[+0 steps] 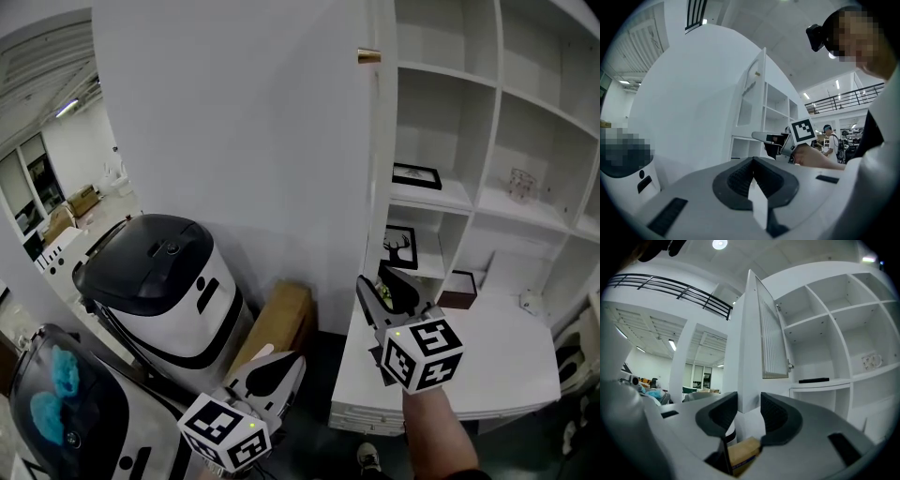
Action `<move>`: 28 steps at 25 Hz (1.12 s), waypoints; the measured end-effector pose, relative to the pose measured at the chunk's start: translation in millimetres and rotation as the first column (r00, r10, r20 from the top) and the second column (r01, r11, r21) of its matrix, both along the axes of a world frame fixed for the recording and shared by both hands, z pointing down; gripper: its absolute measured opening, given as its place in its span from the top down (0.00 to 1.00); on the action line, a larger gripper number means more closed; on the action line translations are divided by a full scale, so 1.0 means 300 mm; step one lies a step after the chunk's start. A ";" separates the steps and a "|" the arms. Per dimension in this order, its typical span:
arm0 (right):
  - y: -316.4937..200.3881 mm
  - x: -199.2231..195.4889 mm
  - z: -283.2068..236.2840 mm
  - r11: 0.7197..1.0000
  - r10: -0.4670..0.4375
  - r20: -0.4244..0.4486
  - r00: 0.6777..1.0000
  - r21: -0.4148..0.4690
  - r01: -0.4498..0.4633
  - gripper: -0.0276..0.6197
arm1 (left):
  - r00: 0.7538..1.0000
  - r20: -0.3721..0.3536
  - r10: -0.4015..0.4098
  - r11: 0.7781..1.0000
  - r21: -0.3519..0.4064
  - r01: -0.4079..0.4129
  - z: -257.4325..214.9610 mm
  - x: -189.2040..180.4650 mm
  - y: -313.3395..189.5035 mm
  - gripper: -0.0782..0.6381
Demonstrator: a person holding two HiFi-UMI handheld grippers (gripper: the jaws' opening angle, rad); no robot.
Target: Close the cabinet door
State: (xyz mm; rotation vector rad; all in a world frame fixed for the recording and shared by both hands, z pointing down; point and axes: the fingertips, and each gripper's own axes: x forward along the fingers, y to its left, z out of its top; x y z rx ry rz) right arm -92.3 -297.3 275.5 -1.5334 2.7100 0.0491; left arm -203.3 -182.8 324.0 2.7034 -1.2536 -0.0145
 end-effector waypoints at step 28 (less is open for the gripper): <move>-0.064 0.538 0.005 0.982 0.190 -0.070 0.979 0.024 -0.189 0.84 | 0.965 -0.057 0.254 0.967 -0.013 -0.255 0.019 0.489 -0.223 0.88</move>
